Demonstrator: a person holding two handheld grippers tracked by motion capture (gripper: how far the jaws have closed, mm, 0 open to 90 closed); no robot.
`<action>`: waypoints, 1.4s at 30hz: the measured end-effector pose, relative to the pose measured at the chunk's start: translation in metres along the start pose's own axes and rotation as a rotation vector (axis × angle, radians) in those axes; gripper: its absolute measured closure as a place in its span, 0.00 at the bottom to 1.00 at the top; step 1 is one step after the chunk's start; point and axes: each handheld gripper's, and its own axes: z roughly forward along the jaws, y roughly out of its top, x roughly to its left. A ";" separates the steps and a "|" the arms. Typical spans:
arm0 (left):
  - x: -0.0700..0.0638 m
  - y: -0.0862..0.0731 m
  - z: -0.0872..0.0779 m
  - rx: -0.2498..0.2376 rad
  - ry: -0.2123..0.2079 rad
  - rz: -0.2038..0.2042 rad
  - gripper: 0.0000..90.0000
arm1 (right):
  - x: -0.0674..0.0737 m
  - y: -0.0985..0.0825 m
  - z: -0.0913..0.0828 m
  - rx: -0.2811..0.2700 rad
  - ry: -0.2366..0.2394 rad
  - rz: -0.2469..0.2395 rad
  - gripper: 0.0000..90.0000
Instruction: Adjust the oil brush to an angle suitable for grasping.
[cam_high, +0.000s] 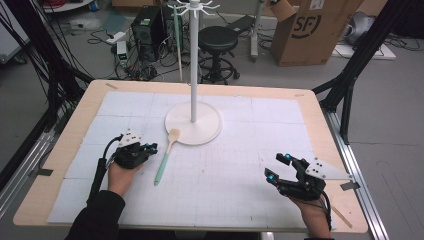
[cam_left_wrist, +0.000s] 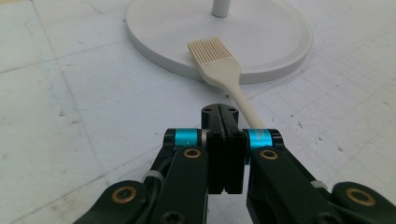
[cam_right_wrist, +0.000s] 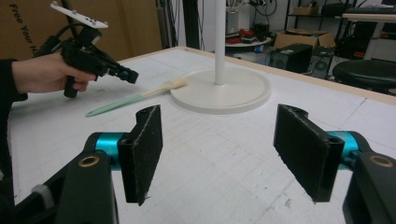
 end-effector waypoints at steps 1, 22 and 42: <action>-0.001 -0.001 0.003 0.010 -0.004 -0.001 1.00 | 0.000 0.000 0.000 0.002 0.003 -0.001 0.36; -0.023 0.008 0.032 0.124 -0.071 0.040 1.00 | -0.002 -0.004 -0.007 0.001 -0.002 0.013 0.36; -0.074 0.016 0.047 0.193 -0.308 0.211 1.00 | -0.002 -0.004 -0.008 0.004 -0.002 0.020 0.36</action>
